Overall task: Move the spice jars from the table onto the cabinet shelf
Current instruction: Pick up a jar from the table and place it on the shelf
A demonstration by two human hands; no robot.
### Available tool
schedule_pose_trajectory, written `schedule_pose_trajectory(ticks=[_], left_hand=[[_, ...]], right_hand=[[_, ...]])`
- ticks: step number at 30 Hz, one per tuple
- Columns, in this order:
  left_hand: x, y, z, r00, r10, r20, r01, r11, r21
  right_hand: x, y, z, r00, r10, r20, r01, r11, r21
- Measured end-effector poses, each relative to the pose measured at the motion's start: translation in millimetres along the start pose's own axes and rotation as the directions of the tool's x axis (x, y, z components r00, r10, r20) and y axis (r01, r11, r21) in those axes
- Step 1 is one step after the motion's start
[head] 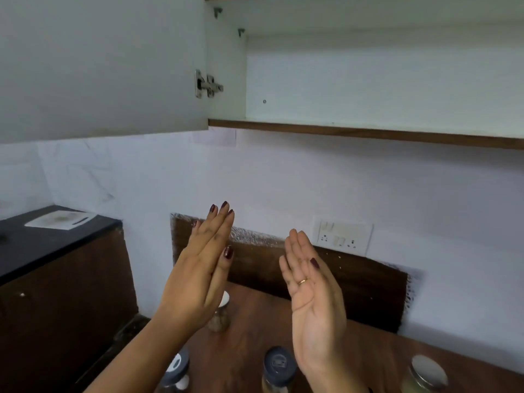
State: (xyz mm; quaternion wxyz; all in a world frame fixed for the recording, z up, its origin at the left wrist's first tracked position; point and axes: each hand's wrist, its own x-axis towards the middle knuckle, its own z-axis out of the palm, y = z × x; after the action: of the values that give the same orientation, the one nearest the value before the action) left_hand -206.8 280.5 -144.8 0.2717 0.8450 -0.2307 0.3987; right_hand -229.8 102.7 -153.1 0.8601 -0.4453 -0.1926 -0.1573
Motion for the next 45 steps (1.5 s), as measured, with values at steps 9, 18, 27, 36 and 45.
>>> schedule_pose_trajectory(ticks=[9,18,27,36,45], left_hand=[[-36.5,-1.3,60.9,0.983,-0.183,0.022,0.183,0.954,-0.239],[-74.9,17.0,107.6,0.926,-0.376,0.033,0.352,0.828,-0.436],[-118.0,25.0,122.6,0.798,-0.599,0.071,0.559,0.691,-0.457],[-125.5,15.6,123.7,0.654,-0.738,0.168,0.711,0.522,-0.471],[-143.0,-23.8,130.2,0.527,-0.809,0.262,0.809,0.383,-0.445]], right_hand=[[-10.1,27.4,-60.5,0.997,0.067,-0.031,-0.07,0.992,-0.11],[-20.0,36.8,-102.1,0.984,0.149,-0.101,-0.164,0.973,-0.164],[-31.3,50.1,-127.7,0.974,0.211,-0.079,-0.221,0.963,-0.151],[-37.1,69.2,-139.9,0.943,0.314,-0.11,-0.332,0.915,-0.23],[-25.4,100.5,-134.7,0.922,0.358,-0.147,-0.385,0.881,-0.276]])
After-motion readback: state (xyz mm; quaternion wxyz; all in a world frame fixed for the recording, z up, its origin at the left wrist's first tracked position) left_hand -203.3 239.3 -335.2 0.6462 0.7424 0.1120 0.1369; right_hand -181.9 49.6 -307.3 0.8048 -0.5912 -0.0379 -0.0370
